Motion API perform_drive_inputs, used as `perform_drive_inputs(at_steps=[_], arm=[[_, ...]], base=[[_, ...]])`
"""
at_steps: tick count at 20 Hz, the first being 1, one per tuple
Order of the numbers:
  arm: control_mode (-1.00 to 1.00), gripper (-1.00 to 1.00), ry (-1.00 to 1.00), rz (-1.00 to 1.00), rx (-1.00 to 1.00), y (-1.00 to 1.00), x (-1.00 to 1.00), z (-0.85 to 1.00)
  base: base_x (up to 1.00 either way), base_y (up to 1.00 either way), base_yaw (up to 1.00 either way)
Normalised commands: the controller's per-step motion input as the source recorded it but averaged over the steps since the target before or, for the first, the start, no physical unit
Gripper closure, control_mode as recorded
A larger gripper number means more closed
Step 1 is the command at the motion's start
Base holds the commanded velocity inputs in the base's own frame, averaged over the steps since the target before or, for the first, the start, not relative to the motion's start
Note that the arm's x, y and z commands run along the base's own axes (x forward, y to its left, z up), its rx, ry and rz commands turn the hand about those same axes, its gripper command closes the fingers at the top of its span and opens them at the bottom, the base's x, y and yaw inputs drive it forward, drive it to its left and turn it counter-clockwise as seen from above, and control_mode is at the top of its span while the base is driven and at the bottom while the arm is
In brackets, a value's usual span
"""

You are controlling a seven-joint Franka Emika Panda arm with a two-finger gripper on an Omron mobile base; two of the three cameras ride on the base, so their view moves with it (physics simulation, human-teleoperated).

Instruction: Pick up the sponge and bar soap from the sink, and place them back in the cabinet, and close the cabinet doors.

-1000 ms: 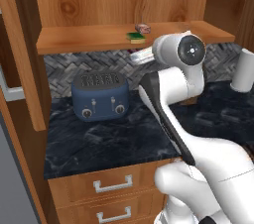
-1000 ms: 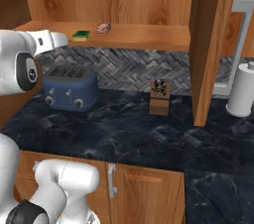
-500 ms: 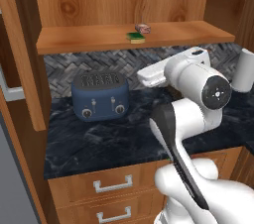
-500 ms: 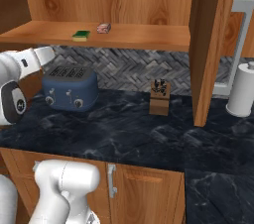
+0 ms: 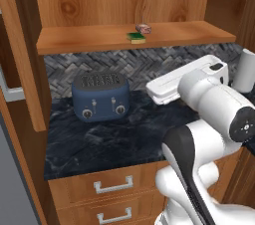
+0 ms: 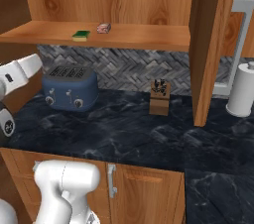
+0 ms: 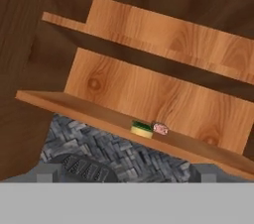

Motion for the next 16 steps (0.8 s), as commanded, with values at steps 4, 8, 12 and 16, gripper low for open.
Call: perform_drive_inputs(at_steps=[4,8,12,16], arm=[[-1.0,-1.0,-0.06,0.0,0.0,0.06,-0.56,0.19],[-1.0,-1.0,-0.01,0.0,-0.01,0.07,-0.56,0.22],[-1.0,-1.0,0.0,0.0,-0.05,0.14,-0.58,0.19],[-1.0,-1.0,0.0,0.04,-0.11,0.13,-0.58,0.07]], base=[[0.0,0.0,0.0],[0.0,0.0,0.0],[0.0,0.0,0.0],[0.0,0.0,0.0]])
